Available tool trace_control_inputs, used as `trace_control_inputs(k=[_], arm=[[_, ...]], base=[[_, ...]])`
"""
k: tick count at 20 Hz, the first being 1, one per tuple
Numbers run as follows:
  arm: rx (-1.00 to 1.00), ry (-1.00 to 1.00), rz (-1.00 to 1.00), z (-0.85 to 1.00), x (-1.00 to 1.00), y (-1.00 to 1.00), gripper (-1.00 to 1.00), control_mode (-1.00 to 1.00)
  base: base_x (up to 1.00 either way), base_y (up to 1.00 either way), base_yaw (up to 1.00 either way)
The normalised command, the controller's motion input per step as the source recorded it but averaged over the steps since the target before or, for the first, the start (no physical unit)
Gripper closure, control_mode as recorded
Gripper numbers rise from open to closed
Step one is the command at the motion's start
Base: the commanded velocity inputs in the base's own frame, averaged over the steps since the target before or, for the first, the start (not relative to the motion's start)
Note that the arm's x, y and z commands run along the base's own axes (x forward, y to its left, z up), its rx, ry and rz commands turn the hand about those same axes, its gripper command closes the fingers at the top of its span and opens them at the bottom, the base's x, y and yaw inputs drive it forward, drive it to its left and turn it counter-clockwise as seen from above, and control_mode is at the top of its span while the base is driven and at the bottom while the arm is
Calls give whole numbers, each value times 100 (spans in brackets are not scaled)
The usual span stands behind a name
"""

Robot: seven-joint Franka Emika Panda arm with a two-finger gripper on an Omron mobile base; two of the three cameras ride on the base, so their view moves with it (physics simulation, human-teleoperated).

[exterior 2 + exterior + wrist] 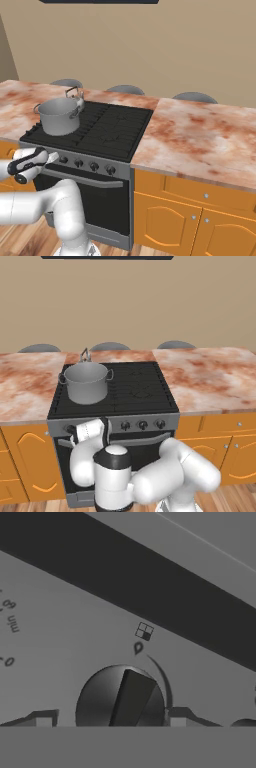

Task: Pick the kettle from the cabinet and place it on a stove burner. Then pick the pot from the counter and place it on another stove burner. Finally, turn both burners on.

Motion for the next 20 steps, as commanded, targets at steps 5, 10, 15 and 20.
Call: trace_control_inputs(k=[5, 10, 15, 20], arm=[[-1, 1, 0, -3, 3, 2, 100, -100], [-14, 5, 0, 0, 0, 7, 100, -100], [-23, 10, 0, 0, 0, 7, 100, -100], [-22, 10, 0, 0, 0, 5, 100, -100]], base=[[0, 0, 0], [0, 0, 0], [0, 0, 0], [0, 0, 0]])
